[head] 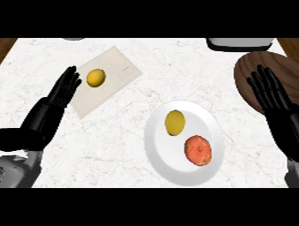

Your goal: Pick the squash from the plate and place it in the bowl

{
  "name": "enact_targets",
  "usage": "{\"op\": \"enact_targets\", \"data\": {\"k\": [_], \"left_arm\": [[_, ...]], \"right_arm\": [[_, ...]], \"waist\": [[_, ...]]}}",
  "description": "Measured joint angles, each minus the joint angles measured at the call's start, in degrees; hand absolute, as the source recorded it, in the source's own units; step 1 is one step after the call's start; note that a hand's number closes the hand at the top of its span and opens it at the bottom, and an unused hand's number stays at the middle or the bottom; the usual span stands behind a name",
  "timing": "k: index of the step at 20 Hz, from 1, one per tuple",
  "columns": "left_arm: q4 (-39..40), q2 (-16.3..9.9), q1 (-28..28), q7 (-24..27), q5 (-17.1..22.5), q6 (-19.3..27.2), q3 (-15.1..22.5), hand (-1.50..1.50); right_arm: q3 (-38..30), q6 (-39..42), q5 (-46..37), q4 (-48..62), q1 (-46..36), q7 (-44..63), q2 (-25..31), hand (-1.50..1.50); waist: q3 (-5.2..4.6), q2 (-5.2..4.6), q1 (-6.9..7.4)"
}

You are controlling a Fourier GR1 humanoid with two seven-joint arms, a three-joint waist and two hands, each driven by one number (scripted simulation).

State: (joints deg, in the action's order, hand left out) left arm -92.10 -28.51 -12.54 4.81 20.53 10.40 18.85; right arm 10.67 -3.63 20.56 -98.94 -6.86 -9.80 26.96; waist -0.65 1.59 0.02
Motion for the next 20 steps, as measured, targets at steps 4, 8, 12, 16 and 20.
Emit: {"op": "enact_targets", "data": {"k": [4, 8, 12, 16, 20], "left_arm": [[-0.07, 1.78, 0.81, -0.55, -2.32, -1.13, 0.4, 0.0], [1.74, 2.87, 1.13, -2.04, -2.79, -2.91, 1.74, 0.0], [2.21, 5.81, 1.28, -4.0, -3.89, -2.85, 4.32, 0.0], [2.64, 6.59, 1.32, -4.72, -4.35, -4.36, 3.96, 0.0], [3.61, 7.96, 1.09, -4.73, -5.07, -4.22, 4.33, 0.0]], "right_arm": [[0.27, -1.17, -2.44, -2.29, 1.74, 1.89, -1.63, 1.5], [1.18, -4.12, -11.83, -0.64, 3.6, 3.06, 1.88, 1.5], [5.82, -7.8, -16.56, 6.29, 4.12, 1.58, -4.55, -1.5], [8.77, -8.61, -23.72, 10.38, 0.83, 1.91, -5.19, -1.5], [12.33, -6.28, -31.17, 10.5, -3.18, 8.06, -1.15, -1.5]], "waist": [[0.41, -0.96, -0.11], [0.21, -1.47, -0.73], [0.51, -1.67, -0.06], [0.59, -1.66, 0.14], [0.56, -1.6, 0.25]]}}
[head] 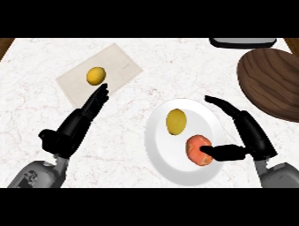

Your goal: Pick the squash from the plate and place it in the bowl

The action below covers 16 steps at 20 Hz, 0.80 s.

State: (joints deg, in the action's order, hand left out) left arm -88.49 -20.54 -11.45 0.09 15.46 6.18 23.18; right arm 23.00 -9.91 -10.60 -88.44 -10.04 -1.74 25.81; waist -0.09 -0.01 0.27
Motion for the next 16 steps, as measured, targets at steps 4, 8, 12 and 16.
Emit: {"op": "enact_targets", "data": {"k": [4, 8, 12, 16], "left_arm": [[0.21, 0.08, 0.27, -0.07, -0.35, -0.49, 0.23, 0.0], [0.05, 0.08, 0.46, 0.01, -0.52, -0.76, 0.22, 0.0], [-0.36, 0.25, -0.31, -0.9, -0.42, -0.7, -0.42, 0.0], [-1.2, 0.82, 0.39, -1.34, -1.51, -0.19, -0.11, 0.0]], "right_arm": [[3.27, 6.12, -6.02, -0.71, -5.37, 10.52, 5.21, -1.5], [7.21, 18.82, -6.04, -2.43, -9.56, 20.75, 10.04, -1.5], [9.21, 31.68, -0.54, -5.31, -14.12, 32.66, 10.5, -1.5], [9.24, 40.54, 6.26, -7.64, -18.23, 45.61, 8.15, -1.5]], "waist": [[-0.12, 0.13, 0.28], [-0.23, 0.23, 0.59], [-0.2, 0.26, 0.48], [-0.11, 0.25, 0.25]]}}
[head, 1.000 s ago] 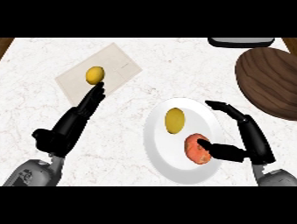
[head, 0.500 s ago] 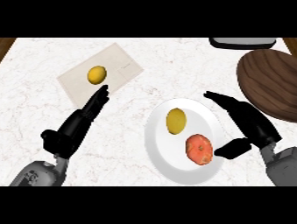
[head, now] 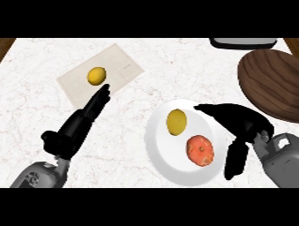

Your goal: Pick the squash from the plate and place it in the bowl

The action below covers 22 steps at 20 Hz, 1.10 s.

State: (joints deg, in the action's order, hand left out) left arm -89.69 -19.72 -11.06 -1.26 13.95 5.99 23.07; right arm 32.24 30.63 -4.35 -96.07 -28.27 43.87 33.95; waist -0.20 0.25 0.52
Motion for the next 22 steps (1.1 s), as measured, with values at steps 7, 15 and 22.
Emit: {"op": "enact_targets", "data": {"k": [7, 15, 22], "left_arm": [[0.27, 1.38, 1.45, 0.56, -1.46, -0.86, -0.74, 0.0], [-0.07, 2.37, 2.47, 0.44, -2.8, -2.87, -2.74, 0.0], [-0.92, 3.41, 2.16, -1.5, -3.4, -5.11, -5.49, 0.0]], "right_arm": [[0.98, 2.14, 4.93, -0.85, -2.47, 9.88, -6.09, -1.5], [2.91, 2.34, -1.62, -1.05, -0.71, 10.3, -9.54, -1.5], [2.78, 2.17, -11.89, -4.52, 4.51, 7.62, -10.7, -1.5]], "waist": [[0.12, -0.12, -0.29], [0.18, -0.18, -0.41], [0.2, -0.18, -0.54]]}}
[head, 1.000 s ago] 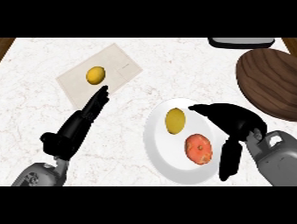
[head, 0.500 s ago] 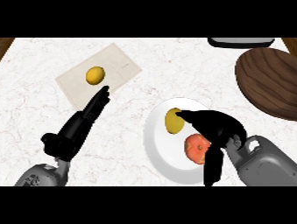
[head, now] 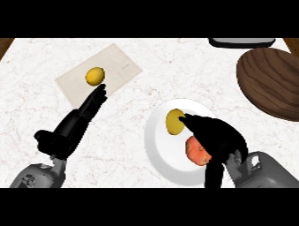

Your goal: Pick the squash from the plate and place it in the bowl

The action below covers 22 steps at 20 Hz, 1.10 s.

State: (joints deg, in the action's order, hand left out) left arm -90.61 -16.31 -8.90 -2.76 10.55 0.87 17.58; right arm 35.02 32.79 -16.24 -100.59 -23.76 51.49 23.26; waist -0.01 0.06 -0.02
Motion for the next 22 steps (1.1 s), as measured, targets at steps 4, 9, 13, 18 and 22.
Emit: {"op": "enact_targets", "data": {"k": [4, 9, 13, 18, 22], "left_arm": [[0.76, 1.41, 0.34, 0.54, -1.39, -0.61, -0.22, 0.0], [-0.73, 2.23, 1.51, -0.07, -2.66, -1.7, -1.09, 0.0], [0.19, 3.82, 1.13, -0.22, -4.12, -2.46, -2.0, 0.0], [-1.08, 5.09, 1.81, -1.0, -5.4, -3.91, -3.16, 0.0], [0.65, 6.04, 1.29, 0.01, -6.24, -5.45, -4.87, 0.0]], "right_arm": [[0.38, -1.24, -7.12, 0.57, 1.91, -2.41, -0.49, -1.5], [0.67, -3.4, -14.82, 3.68, 4.3, -5.23, -2.52, -1.5], [-1.46, -3.18, -18.25, 5.84, 6.32, -8.21, -2.83, -1.5], [-4.68, -1.36, -20.83, 8.74, 7.11, -11.71, -4.38, -1.5], [-5.96, -2.23, -24.41, 13.43, 6.54, -15.15, -7.09, -1.5]], "waist": [[0.01, -0.03, 0.02], [0.01, -0.04, 0.13], [0.01, -0.05, 0.08], [0.01, -0.05, 0.12], [0.01, -0.07, 0.14]]}}
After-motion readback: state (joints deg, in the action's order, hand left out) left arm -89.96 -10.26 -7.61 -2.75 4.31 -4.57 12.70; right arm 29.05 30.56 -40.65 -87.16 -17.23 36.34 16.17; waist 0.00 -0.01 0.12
